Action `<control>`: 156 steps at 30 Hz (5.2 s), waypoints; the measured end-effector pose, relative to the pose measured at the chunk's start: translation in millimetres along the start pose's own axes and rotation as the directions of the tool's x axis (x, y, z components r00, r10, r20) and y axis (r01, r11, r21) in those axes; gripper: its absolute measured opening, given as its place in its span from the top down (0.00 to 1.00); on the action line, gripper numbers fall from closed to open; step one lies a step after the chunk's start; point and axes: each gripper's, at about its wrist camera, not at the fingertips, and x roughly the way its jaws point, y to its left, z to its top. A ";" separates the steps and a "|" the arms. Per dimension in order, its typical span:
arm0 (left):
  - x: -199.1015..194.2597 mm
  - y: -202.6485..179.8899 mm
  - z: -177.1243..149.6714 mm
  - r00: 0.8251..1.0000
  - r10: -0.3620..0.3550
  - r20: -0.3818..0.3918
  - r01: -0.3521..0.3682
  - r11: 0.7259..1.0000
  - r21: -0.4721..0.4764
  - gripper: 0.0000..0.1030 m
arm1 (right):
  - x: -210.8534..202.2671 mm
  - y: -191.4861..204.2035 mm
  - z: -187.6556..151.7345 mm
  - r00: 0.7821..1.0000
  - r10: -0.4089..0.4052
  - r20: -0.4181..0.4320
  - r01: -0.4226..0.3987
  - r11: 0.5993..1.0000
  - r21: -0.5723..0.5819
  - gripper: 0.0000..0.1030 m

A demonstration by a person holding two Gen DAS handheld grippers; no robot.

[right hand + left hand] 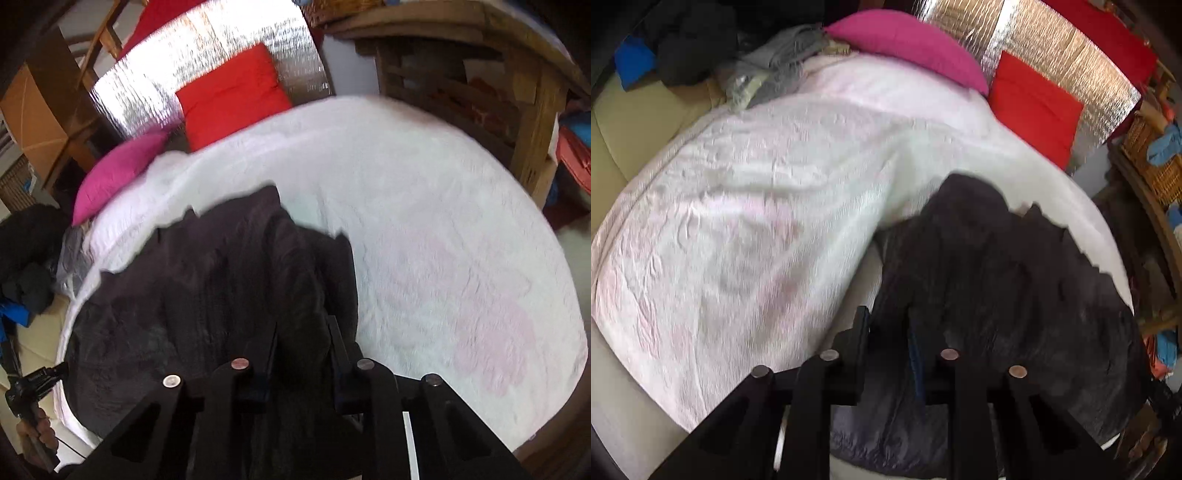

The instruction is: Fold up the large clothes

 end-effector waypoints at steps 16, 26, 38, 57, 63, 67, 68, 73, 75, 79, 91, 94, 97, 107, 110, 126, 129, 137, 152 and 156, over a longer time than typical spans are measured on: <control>21.9 10.2 42.4 1.000 -0.012 0.011 0.013 0.997 -0.080 0.22 | 14.9 -26.6 24.4 0.992 0.128 0.022 -0.129 0.982 0.134 0.14; 89.6 -26.9 102.7 0.994 -0.072 -0.084 0.063 0.992 -0.107 0.22 | 92.4 17.2 97.6 0.997 0.072 -0.027 -0.069 0.993 0.093 0.06; 128.3 -66.0 117.6 0.981 -0.116 -0.158 0.119 0.993 0.007 0.30 | 172.7 27.9 118.2 0.976 0.089 -0.201 -0.075 0.994 0.076 0.49; 110.6 -74.4 118.8 1.000 -0.002 0.028 -0.002 0.993 0.115 0.96 | 144.0 48.0 125.1 0.999 -0.008 -0.043 0.006 0.999 -0.051 0.86; 133.2 -63.6 117.3 0.992 -0.042 -0.119 0.050 0.996 0.067 0.24 | 164.5 22.7 124.6 0.973 0.136 -0.186 -0.124 0.990 0.074 0.82; 133.0 -81.0 111.3 0.985 -0.112 -0.135 0.129 0.984 0.125 0.24 | 163.5 11.2 123.9 0.959 0.209 -0.190 -0.182 0.972 0.147 0.35; 134.1 -85.1 110.2 0.985 -0.107 -0.135 0.125 0.983 0.136 0.24 | 163.6 10.7 122.3 0.958 0.215 -0.188 -0.186 0.970 0.157 0.18; 138.4 -98.9 104.6 0.996 -0.037 -0.087 0.054 0.977 0.207 0.72 | 168.9 25.3 117.2 0.966 0.182 -0.184 -0.169 0.982 0.087 0.50; 135.4 -99.1 105.2 0.997 -0.032 -0.070 0.046 0.977 0.210 0.87 | 171.4 43.5 114.0 0.978 0.072 -0.194 -0.083 0.995 -0.047 0.71; 117.5 -90.0 115.7 0.997 -0.072 0.012 0.070 0.986 0.151 0.91 | 155.4 64.7 118.5 0.995 -0.023 -0.092 0.008 0.988 -0.152 0.89; 145.8 -76.6 116.1 0.994 0.105 0.016 -0.106 0.987 0.121 0.95 | 182.5 31.5 123.3 0.995 -0.013 -0.099 0.011 1.000 -0.019 0.89; 133.4 -78.8 115.9 0.995 0.098 0.010 -0.099 0.987 0.126 0.86 | 173.2 24.8 123.5 0.993 0.067 -0.096 -0.064 0.998 0.028 0.88; 114.7 -85.4 110.3 0.991 0.133 0.030 -0.136 0.978 0.157 0.50 | 163.2 21.2 122.4 0.991 0.089 -0.105 -0.085 0.995 0.047 0.84; 67.8 -80.8 66.0 0.998 0.070 0.009 -0.070 0.976 0.204 0.24 | 108.5 1.0 105.1 0.989 0.139 -0.053 -0.135 0.988 0.068 0.22; 53.4 -81.1 46.6 0.995 0.102 0.020 -0.104 0.962 0.252 0.24 | 88.6 -8.8 94.6 0.989 0.146 -0.019 -0.144 0.986 0.085 0.20; 11.5 -12.2 -27.8 0.989 0.150 -0.004 -0.146 0.968 0.204 0.21 | 42.6 -51.3 4.4 0.983 0.111 -0.144 -0.091 0.986 0.141 0.20; 15.3 -8.2 -33.0 0.990 0.143 -0.001 -0.140 0.973 0.183 0.19 | 48.9 -48.9 -5.0 0.977 0.131 -0.171 -0.105 0.982 0.155 0.21; 10.9 -27.6 -39.5 0.980 0.178 0.085 -0.195 0.938 0.285 0.38 | 38.3 -31.6 -13.0 0.987 0.137 -0.080 -0.126 0.984 0.125 0.65; 12.8 -28.3 -41.8 0.971 0.212 0.108 -0.237 0.913 0.331 0.36 | 43.4 -42.8 -11.5 0.987 0.115 -0.109 -0.096 0.982 0.165 0.36; 12.6 -31.5 -43.3 0.968 0.224 0.114 -0.250 0.908 0.336 0.35 | 29.0 -41.5 -5.6 0.991 0.134 -0.022 -0.128 0.977 0.168 0.24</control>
